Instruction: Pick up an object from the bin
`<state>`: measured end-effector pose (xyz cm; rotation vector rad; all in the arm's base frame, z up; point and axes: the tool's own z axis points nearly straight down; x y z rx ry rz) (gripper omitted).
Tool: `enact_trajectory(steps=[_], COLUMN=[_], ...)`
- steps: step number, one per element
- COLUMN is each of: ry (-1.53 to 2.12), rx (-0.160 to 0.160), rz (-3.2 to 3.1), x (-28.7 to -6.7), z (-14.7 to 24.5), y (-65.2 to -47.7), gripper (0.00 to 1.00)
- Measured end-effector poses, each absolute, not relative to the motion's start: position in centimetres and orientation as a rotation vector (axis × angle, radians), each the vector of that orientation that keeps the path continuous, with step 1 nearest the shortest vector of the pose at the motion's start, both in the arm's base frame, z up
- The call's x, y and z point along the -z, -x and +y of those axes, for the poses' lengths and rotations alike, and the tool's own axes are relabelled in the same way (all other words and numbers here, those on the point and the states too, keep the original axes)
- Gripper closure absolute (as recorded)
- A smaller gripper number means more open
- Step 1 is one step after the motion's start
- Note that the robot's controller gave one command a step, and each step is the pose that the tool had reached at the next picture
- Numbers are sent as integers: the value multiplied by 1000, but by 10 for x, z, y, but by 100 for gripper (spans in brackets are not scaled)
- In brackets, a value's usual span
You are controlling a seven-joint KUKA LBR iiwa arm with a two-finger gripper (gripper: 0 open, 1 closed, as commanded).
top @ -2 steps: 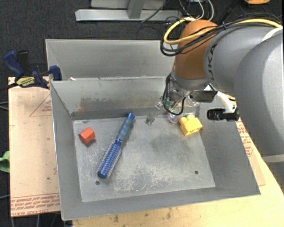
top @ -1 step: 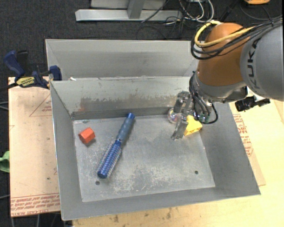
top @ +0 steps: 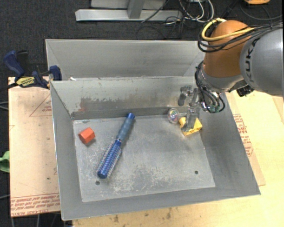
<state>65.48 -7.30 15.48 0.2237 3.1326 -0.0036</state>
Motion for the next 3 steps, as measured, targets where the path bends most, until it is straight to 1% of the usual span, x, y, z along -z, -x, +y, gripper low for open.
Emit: enact_trajectory(steps=[1, 2, 3], ry=[-145, -451, -448], rx=[2, -1, -1], rz=[3143, 3108, 3107], x=[-83, -70, -70], z=[-130, -130, -130], y=[-651, -649, -649], gripper=[0, 0, 100])
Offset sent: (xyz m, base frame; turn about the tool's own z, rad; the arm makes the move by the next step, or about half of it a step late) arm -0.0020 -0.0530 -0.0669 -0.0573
